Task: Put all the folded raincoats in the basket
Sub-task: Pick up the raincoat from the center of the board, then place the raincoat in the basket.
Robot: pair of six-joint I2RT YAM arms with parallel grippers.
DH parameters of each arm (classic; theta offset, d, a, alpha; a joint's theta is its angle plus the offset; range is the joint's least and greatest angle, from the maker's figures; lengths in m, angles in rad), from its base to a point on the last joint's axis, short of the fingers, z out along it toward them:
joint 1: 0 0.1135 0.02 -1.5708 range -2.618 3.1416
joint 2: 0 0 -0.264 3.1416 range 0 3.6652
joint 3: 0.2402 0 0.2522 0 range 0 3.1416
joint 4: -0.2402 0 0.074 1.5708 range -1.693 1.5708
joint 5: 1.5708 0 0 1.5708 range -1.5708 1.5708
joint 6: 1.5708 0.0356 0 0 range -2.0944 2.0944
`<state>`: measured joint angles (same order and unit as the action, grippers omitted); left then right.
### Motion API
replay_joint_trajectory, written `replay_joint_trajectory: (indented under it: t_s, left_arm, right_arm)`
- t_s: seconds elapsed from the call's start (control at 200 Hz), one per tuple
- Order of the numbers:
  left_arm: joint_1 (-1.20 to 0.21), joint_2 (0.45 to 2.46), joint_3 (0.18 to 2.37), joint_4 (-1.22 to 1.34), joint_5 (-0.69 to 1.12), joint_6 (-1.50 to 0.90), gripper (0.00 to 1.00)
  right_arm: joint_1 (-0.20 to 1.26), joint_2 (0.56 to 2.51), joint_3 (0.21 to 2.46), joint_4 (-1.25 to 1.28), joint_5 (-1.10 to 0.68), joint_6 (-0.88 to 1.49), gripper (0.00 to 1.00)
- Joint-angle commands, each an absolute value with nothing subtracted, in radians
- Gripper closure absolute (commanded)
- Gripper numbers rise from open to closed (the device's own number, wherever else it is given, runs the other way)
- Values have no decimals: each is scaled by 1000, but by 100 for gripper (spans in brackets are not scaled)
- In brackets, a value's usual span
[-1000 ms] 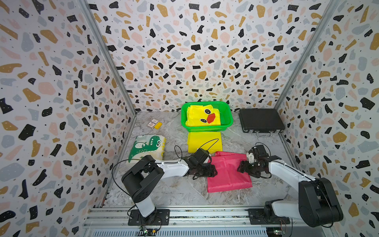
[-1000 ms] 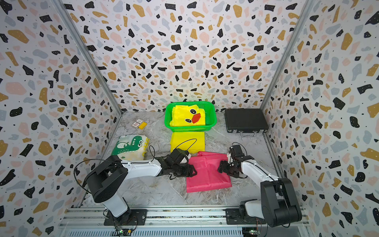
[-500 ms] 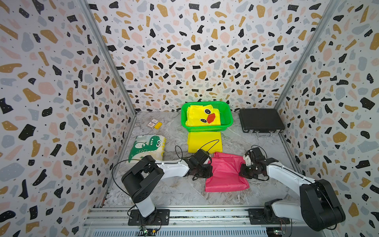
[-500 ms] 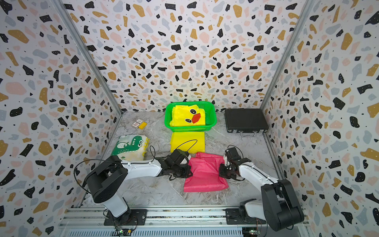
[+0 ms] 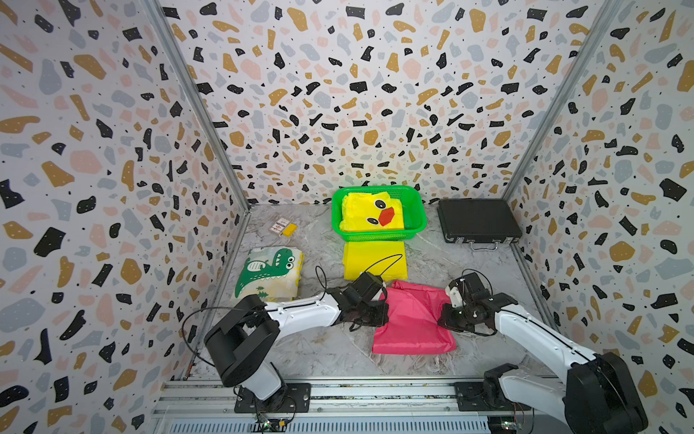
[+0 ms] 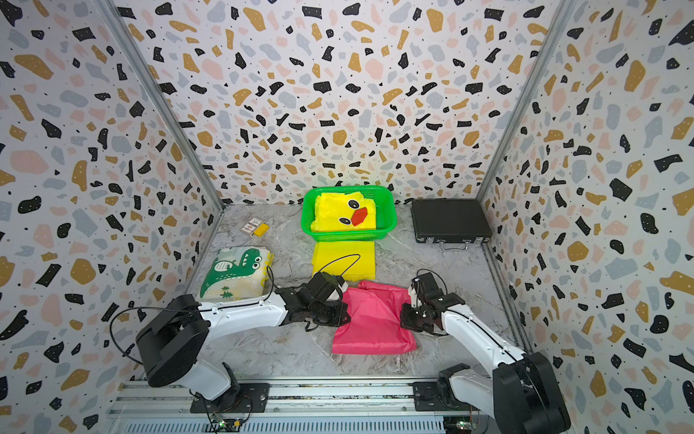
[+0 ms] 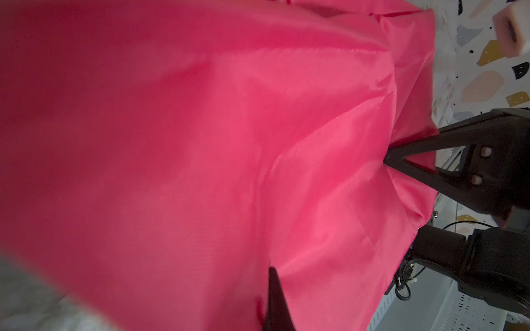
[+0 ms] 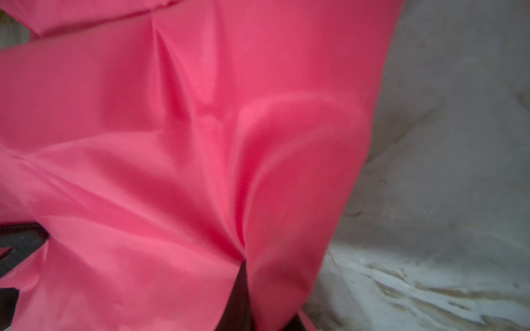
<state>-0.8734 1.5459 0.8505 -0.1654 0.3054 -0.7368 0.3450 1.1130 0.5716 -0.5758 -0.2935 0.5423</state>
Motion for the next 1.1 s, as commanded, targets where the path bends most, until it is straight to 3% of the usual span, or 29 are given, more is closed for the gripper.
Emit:
replay_joint_trajectory:
  t_s: [0.0,0.27,0.531,0.796,1.096]
  left_arm:
    - [-874,1486,885,-228,261,-715,100]
    - [-875,1388,924,-321,230,-706,100]
    - [-874,1361,1011,-460,143,-682,100]
    - [-805,1435,1210,-594,78,-630,100]
    - [-616,1578,1425,-603,174,-556,100]
  right_arm:
    - [350,1056,607,-669,-291,538,100]
    - [353,962,693,-761,-312,550,100]
    - [353,1012,848,-806,-359,556,100]
    - [351,1222,1094,-773,-399,524,100]
    - [279,1510,1388,-730,-474,452,100]
